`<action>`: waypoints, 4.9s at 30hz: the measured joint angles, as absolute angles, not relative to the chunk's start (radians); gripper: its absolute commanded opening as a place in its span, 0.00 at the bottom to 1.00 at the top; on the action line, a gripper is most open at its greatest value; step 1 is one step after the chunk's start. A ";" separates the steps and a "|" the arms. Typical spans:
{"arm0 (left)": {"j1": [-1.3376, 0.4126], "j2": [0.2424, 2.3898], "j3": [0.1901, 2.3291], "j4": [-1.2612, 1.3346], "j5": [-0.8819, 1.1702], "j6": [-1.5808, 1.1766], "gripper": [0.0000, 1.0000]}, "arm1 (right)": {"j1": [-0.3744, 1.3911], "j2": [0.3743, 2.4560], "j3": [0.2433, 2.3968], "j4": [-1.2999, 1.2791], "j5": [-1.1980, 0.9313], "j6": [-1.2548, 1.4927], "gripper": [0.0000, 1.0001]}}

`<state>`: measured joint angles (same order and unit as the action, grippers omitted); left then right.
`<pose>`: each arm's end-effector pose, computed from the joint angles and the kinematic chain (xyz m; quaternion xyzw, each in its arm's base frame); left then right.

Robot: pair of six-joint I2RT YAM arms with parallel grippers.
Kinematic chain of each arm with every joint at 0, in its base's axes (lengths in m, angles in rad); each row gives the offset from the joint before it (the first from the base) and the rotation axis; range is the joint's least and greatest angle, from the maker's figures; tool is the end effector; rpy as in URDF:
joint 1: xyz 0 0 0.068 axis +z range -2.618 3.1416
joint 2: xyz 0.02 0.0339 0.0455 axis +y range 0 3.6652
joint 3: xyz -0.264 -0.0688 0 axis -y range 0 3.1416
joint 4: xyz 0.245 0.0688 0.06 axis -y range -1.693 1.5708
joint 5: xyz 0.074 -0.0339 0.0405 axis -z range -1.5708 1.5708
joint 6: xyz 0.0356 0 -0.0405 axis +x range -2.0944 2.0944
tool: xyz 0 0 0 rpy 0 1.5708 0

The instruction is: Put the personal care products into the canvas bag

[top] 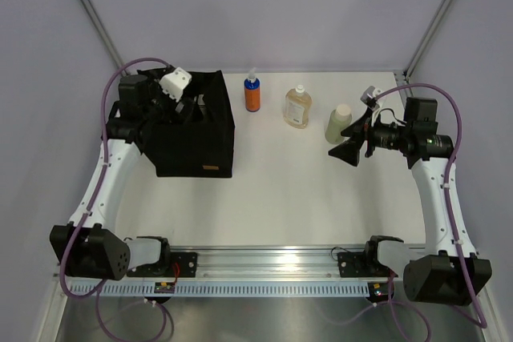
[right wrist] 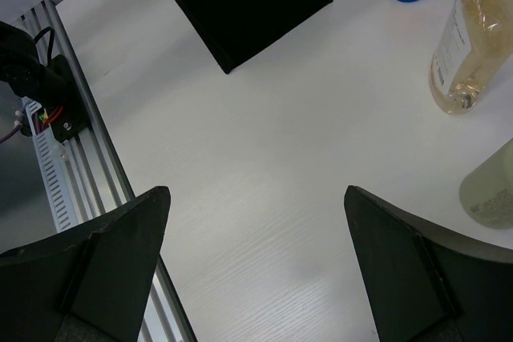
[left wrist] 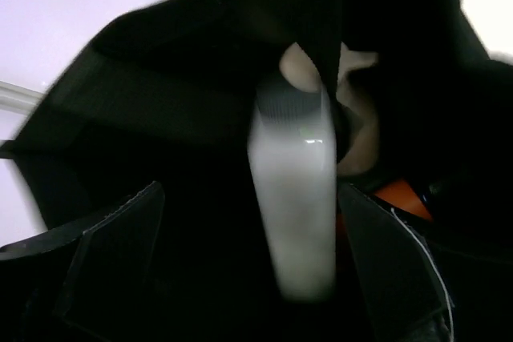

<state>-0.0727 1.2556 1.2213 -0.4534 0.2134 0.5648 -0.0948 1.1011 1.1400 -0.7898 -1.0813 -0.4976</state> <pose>0.2799 -0.0279 0.3651 0.3191 0.7919 0.0363 0.5193 0.2114 0.0115 0.3565 -0.3583 0.7294 0.3517 0.4646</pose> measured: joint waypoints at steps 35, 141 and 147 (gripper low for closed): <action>-0.082 0.582 0.725 -0.240 0.740 -0.400 0.99 | 0.014 1.341 1.205 -0.457 -0.302 -0.151 1.00; -1.144 1.341 0.807 0.116 0.022 0.073 0.00 | 0.032 1.076 1.085 -0.784 -1.146 -0.492 0.99; -1.062 1.212 0.925 -0.255 -0.040 0.065 0.00 | 0.006 1.036 1.075 -0.607 -1.030 -0.331 1.00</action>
<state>-1.0618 1.2121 0.9249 -0.2546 -0.0402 0.0647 0.0059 1.0359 1.0752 -0.6067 -1.0298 -0.3313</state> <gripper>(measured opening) 0.732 0.993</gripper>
